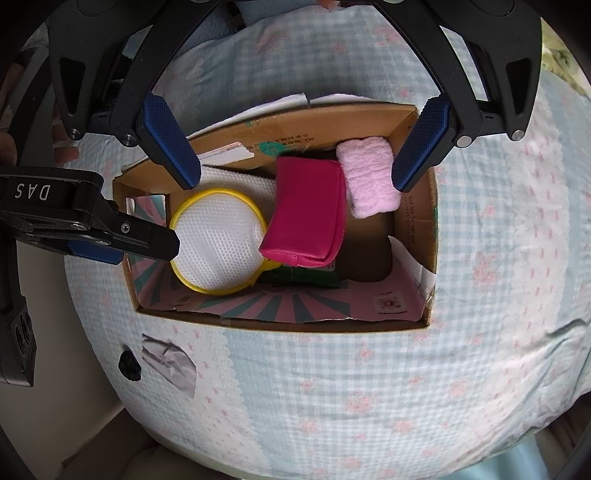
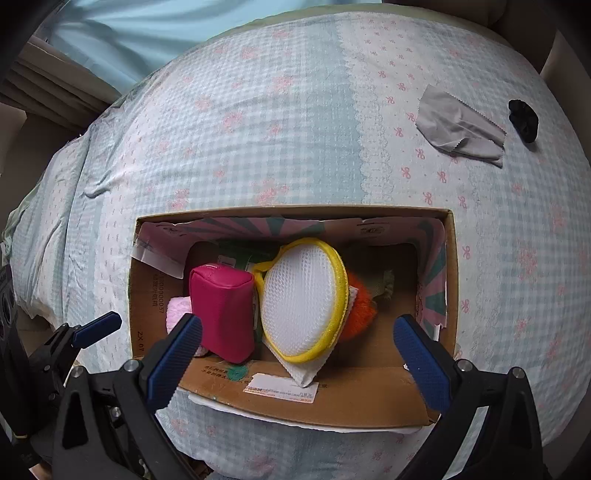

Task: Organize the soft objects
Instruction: 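Lift both tools away from the box toward the grey cloth and black scrunchie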

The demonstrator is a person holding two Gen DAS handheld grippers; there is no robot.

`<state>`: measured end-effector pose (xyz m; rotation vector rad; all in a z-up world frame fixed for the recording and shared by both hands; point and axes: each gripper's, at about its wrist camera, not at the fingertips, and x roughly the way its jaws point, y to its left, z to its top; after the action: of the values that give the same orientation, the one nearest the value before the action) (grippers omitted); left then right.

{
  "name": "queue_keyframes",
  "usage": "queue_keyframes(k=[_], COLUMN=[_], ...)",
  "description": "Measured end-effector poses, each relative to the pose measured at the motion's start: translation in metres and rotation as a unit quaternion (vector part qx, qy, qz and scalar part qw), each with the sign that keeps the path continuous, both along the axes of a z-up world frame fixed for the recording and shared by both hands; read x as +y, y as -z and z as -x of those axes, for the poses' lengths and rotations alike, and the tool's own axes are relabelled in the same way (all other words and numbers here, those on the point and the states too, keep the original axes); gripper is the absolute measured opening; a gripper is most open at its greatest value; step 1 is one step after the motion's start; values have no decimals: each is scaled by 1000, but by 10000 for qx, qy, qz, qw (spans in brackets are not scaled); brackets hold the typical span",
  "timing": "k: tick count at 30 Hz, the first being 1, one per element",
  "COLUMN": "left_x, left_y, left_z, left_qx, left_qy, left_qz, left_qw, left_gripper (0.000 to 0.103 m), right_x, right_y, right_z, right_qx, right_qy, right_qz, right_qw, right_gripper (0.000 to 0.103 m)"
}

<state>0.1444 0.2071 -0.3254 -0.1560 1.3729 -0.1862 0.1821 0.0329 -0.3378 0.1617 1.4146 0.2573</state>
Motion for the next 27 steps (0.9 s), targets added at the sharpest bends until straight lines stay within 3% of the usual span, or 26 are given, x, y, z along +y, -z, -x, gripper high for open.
queue_keyframes(k=[6,12,20,27], left_x=[-2,-10,-38,-78], left_y=[-20,-59,-143,-194], left_z=[4,12,31,46], left_qx=[-120,-287,-1106,-1790], left_qy=[3,-23,28,-161], left_qz=[-10,-35,-198,-366], left_qw=[9999,9996,9937,9830], left_gripper=[103,103,103,103], right_x=[-2,-16,-64,-132], right_y=[-25,-72,-166,-219], right_z=[9,28,67,94], right_qx=[-220,-545,-1586,-2329], right_qy=[31,163,315,571], right_qz=[-89,-62,433,943], right_qw=[9997,9984,9859,9662], right_gripper=[103,103,103,103])
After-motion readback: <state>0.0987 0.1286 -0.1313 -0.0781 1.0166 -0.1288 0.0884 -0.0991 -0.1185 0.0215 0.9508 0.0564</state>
